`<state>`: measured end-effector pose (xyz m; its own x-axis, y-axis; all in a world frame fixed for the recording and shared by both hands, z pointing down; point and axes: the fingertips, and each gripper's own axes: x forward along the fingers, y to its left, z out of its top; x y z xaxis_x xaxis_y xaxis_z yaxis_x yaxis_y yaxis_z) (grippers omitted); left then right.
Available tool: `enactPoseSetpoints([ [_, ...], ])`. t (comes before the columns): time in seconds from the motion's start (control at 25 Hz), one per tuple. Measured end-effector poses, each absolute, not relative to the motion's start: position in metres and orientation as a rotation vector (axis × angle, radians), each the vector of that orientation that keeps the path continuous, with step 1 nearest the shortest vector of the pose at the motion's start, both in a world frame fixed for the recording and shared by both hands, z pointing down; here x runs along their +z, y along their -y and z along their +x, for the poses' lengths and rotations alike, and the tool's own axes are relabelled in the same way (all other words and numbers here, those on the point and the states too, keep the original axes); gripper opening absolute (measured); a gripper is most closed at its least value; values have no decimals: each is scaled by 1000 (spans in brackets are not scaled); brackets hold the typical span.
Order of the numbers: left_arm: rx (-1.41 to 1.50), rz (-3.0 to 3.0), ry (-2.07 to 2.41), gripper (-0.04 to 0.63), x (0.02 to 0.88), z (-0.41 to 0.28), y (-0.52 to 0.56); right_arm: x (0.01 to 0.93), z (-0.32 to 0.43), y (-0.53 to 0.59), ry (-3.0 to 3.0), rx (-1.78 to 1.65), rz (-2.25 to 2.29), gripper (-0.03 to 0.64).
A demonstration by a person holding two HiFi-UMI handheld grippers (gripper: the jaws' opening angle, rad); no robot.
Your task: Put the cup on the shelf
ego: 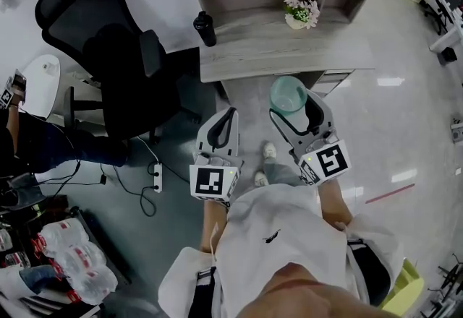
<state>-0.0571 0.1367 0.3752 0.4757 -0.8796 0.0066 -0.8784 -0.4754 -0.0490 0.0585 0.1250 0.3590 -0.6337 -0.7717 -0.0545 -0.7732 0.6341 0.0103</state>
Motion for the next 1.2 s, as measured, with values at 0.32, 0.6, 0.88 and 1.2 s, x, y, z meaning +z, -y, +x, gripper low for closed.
enactPoseSetpoints([
  [0.32, -55, -2660, -1613, 28, 380, -52, -87, 361, 61, -75, -2814, 44, -1291, 347],
  [0.6, -57, -2646, -1632, 28, 375, -40, -47, 360, 67, -34, -2829, 43, -1243, 347],
  [0.88, -80, -2607, -1657, 28, 369, -38, -15, 357, 69, 3, -2843, 45, -1202, 347],
  [1.2, -98, -2584, -1704, 28, 371, -45, 11, 359, 70, 34, -2851, 26, -1191, 347],
])
